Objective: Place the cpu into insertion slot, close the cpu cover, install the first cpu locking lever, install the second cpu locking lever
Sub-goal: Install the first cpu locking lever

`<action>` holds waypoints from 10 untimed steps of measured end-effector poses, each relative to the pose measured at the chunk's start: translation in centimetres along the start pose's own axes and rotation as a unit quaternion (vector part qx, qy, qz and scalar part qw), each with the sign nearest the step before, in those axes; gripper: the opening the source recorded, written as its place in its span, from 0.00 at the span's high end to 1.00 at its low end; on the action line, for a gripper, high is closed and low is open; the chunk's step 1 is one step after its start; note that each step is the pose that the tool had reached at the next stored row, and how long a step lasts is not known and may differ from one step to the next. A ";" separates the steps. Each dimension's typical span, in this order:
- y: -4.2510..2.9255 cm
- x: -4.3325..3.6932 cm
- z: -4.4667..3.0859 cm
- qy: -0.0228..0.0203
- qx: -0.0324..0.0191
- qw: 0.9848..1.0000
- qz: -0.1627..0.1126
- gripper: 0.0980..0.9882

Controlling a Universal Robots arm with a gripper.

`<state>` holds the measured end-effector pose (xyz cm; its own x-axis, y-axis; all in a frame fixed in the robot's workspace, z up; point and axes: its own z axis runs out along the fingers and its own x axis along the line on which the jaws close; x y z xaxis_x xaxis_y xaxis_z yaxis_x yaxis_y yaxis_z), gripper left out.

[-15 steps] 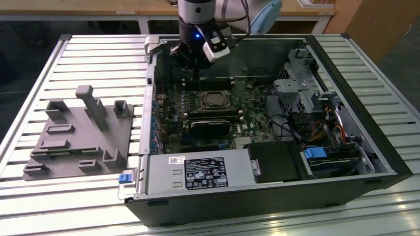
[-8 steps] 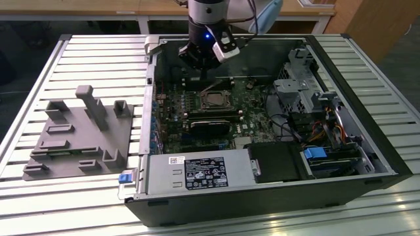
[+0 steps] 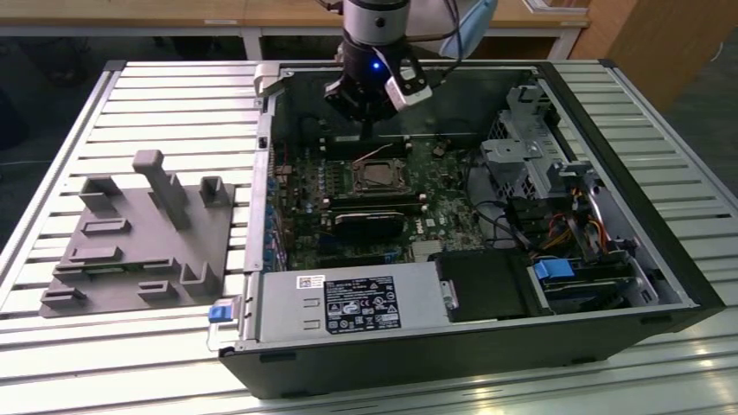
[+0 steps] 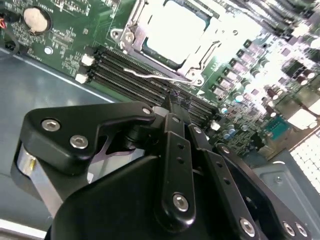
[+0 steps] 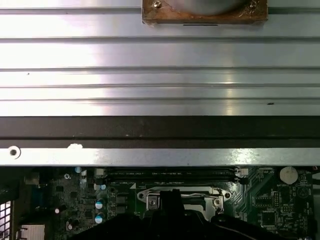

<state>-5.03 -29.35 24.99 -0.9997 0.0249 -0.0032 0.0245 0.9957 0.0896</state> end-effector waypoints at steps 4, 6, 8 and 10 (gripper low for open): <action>-0.04 0.00 0.34 -0.006 0.000 1.000 -0.003 0.97; -0.06 -0.06 0.59 -0.008 0.000 1.000 -0.004 0.97; -0.07 -0.30 0.86 -0.008 0.000 1.000 -0.004 0.97; -0.08 -0.65 1.14 -0.008 0.000 1.000 -0.004 0.97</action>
<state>-4.38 -29.34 23.85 -0.9996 0.0190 -0.0196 0.0172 0.9959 0.0892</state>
